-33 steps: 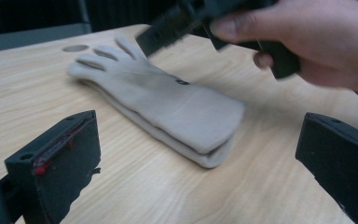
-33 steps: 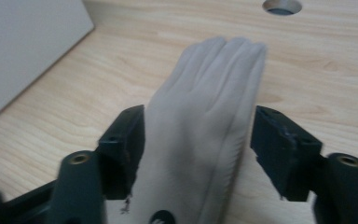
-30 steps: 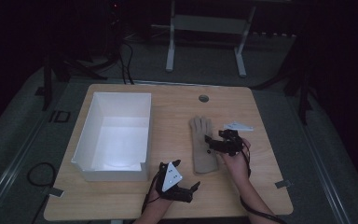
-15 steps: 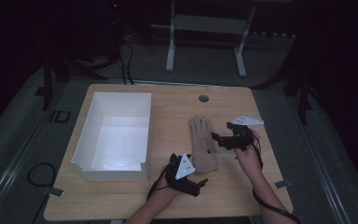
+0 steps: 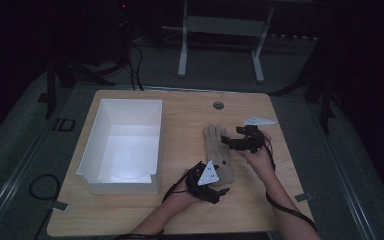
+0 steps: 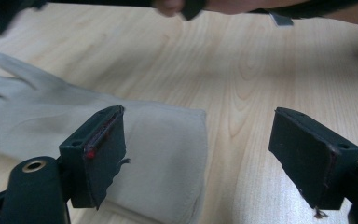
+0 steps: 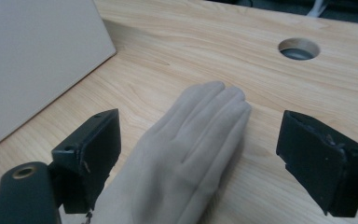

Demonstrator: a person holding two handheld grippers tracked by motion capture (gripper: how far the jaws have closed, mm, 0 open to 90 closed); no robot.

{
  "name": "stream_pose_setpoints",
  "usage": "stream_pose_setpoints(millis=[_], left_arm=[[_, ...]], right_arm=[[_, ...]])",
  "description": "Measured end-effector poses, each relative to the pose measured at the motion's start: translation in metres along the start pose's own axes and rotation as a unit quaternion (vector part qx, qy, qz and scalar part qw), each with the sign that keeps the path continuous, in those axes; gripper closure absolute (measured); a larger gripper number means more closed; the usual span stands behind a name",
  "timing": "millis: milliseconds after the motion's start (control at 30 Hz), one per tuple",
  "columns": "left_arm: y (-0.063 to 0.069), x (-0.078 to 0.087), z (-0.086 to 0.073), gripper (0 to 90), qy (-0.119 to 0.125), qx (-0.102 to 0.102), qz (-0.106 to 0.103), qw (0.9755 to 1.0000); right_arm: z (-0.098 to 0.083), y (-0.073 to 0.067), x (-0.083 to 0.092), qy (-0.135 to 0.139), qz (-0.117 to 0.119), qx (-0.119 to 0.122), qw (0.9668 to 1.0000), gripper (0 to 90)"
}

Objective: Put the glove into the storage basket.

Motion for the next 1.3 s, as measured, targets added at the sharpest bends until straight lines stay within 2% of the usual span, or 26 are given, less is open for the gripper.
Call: stream_pose_setpoints(millis=[67, 200, 233, 300, 533, 633, 833, 1000, 1100, 1167, 1233, 1300], left_arm=[[-0.002, -0.006, -0.002, 23.9, -0.014, -0.005, -0.004, 0.9999], [-0.003, -0.01, -0.004, 31.8, -0.027, -0.014, -0.015, 0.9994], [-0.004, -0.013, -0.006, 31.8, -0.04, -0.021, -0.02, 0.9988], [-0.007, -0.016, -0.008, 35.8, -0.049, -0.019, -0.024, 0.9983], [-0.011, -0.024, -0.017, 39.1, -0.078, -0.022, -0.031, 0.9962], [-0.012, -0.025, -0.02, 40.7, -0.08, -0.018, -0.033, 0.9961], [-0.014, -0.025, -0.023, 43.5, -0.085, -0.031, -0.028, 0.9955], [-0.015, -0.025, -0.025, 47.7, -0.086, -0.045, -0.026, 0.995], [-0.016, -0.025, -0.026, 49.8, -0.078, -0.041, -0.033, 0.9956], [-0.017, -0.025, -0.026, 52.0, -0.081, -0.04, -0.032, 0.9954], [-0.02, -0.025, -0.026, 58.9, -0.084, -0.031, -0.025, 0.9957], [-0.025, -0.026, -0.025, 70.0, -0.08, -0.009, -0.024, 0.9964]], right_arm=[[0.003, 0.002, -0.013, -0.011, 0.002, 0.0, 0.9999, 18.2], [0.006, 0.006, -0.025, -0.018, 0.003, -0.009, 0.9998, 21.0], [0.007, 0.008, -0.029, -0.022, 0.004, -0.014, 0.9996, 21.2], [0.006, 0.012, -0.04, -0.035, 0.0, -0.016, 0.9993, 22.0], [-0.007, 0.016, -0.063, -0.074, 0.002, -0.032, 0.9967, 22.5], [-0.014, 0.016, -0.071, -0.09, 0.008, -0.033, 0.9954, 23.4], [-0.021, 0.015, -0.077, -0.1, 0.018, -0.034, 0.9942, 28.0], [-0.022, 0.009, -0.076, -0.1, 0.057, -0.034, 0.9928, 48.7], [-0.023, 0.008, -0.076, -0.102, 0.068, -0.038, 0.9918, 54.3], [-0.023, 0.008, -0.075, -0.101, 0.069, -0.037, 0.9918, 56.5], [-0.023, 0.007, -0.075, -0.099, 0.068, -0.037, 0.9921, 58.4], [-0.023, 0.006, -0.074, -0.099, 0.07, -0.038, 0.9919, 60.1]])
Point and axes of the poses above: each handheld gripper's, and its own axes: x roughly backward along the jaws, z roughly out of its top, y roughly to its right, the point moved 8 cm from there along -x, roughly forward along the jaws, and after that the axes turned 8 degrees about -y, right-handed, at the moved point
